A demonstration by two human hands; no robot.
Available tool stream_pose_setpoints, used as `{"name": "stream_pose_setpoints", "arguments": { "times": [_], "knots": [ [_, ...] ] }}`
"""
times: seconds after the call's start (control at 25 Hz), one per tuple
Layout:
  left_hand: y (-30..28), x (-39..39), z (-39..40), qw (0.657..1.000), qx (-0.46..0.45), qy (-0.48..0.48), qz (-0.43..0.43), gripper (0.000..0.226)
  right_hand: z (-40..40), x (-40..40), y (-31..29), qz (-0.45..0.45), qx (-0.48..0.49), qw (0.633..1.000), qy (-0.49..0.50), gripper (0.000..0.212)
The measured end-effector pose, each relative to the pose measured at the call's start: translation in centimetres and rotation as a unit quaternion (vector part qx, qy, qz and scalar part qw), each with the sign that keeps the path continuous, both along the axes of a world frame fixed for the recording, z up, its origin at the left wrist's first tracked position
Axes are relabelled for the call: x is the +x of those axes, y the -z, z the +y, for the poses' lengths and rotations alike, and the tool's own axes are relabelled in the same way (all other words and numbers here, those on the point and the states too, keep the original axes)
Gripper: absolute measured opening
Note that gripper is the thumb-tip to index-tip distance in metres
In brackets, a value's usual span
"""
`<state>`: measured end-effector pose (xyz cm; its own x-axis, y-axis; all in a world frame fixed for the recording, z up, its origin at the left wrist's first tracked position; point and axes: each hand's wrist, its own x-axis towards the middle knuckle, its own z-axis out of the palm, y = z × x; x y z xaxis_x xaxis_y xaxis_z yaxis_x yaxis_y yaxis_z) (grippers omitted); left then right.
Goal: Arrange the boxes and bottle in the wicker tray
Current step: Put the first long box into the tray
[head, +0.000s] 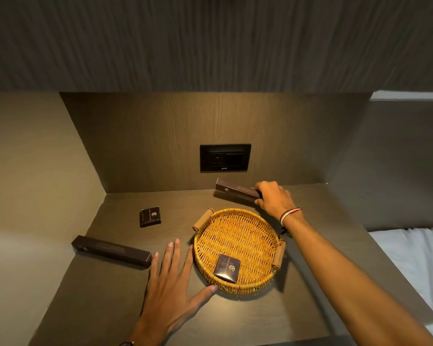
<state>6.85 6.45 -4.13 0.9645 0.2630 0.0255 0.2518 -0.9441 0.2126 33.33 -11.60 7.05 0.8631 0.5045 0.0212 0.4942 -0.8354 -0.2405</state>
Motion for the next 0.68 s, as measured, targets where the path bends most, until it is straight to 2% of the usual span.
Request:
{"name": "stream_pose_setpoints", "arguments": {
  "times": [0.12, 0.24, 0.68],
  "knots": [
    [0.1, 0.0, 0.1, 1.000, 0.002, 0.006, 0.000, 0.111, -0.6, -0.5, -2.0, -0.035, 0.020, 0.995, -0.089, 0.029],
    [0.1, -0.1, 0.0, 1.000, -0.002, 0.004, -0.003, 0.111, -0.1, -1.4, -2.3, -0.069, -0.020, 0.982, -0.175, 0.031],
    [-1.0, -0.2, -0.2, 1.000, -0.013, 0.004, 0.028, 0.114, 4.3, -3.3, -0.6, -0.041, -0.072, 0.953, -0.292, 0.033]
  ]
}}
